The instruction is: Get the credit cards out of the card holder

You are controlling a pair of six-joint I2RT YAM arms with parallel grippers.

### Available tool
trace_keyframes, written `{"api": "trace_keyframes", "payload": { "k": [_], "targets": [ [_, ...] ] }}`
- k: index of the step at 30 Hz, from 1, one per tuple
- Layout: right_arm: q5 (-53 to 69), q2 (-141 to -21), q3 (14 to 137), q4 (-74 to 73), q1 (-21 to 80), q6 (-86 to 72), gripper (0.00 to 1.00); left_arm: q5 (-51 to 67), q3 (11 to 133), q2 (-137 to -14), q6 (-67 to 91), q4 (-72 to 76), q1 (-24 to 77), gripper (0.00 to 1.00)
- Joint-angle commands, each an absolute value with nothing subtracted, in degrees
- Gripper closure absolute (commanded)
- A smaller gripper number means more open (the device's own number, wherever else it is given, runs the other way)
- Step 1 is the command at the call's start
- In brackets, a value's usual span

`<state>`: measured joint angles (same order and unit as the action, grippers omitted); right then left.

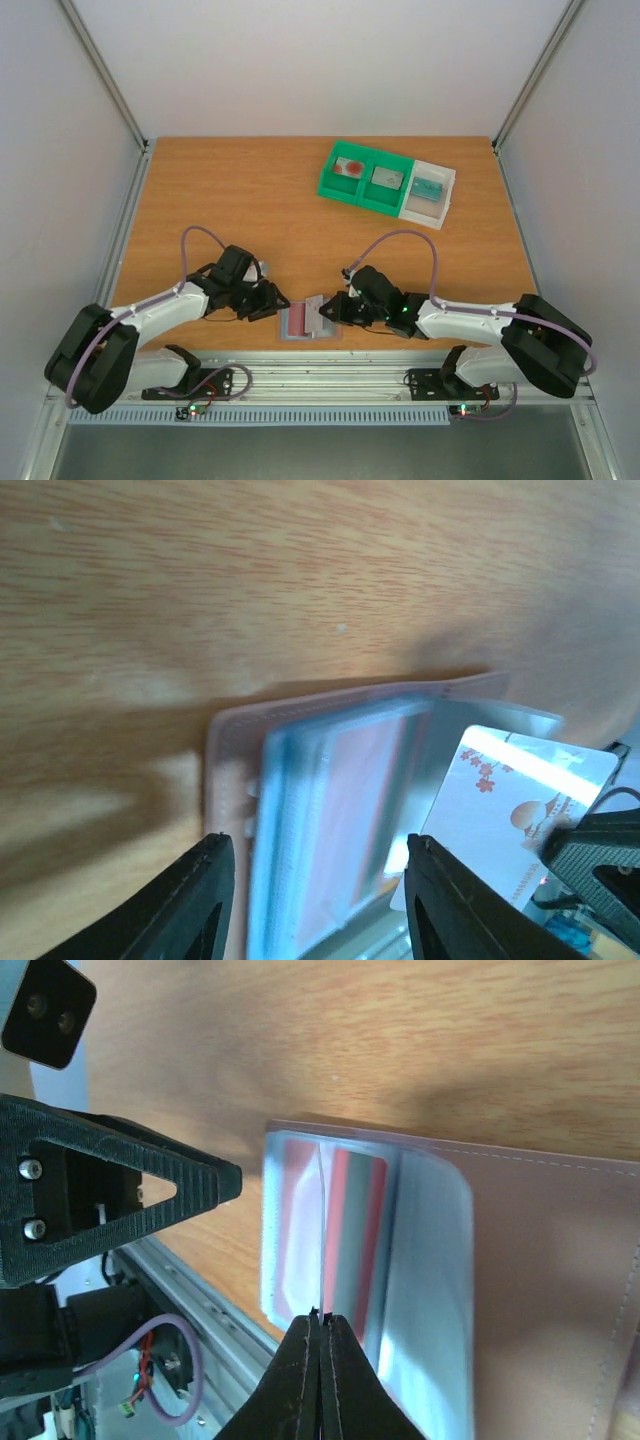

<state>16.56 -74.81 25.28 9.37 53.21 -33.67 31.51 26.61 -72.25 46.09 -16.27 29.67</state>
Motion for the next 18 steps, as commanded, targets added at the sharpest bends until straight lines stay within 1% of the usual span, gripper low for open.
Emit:
{"api": "trace_keyframes", "payload": {
  "k": [1, 5, 7, 12, 18],
  "targets": [
    [17.03, -70.26, 24.38, 8.64, 52.82, -34.06, 0.99, 33.15, 28.54, -66.67, 48.65, -15.82, 29.62, 0.49],
    [17.23, -66.4, 23.83, 8.44, 52.78, -34.53, 0.99, 36.89, 26.4, -60.84, 52.5, -9.83, 29.62, 0.42],
    [17.31, -64.63, 23.29, 9.87, 52.82, -35.12, 0.99, 38.82, 25.52, -58.61, 54.48, -6.61, 29.6, 0.41],
    [18.5, -61.37, 22.38, 14.95, 52.87, -37.1, 0.99, 41.57, 24.02, -54.24, 58.61, -1.48, 29.62, 0.42],
    [19.67, -59.32, 20.28, 22.17, 52.82, -39.84, 0.99, 42.45, 22.91, -52.69, 60.73, 2.84, 29.71, 0.43]
  ]
}}
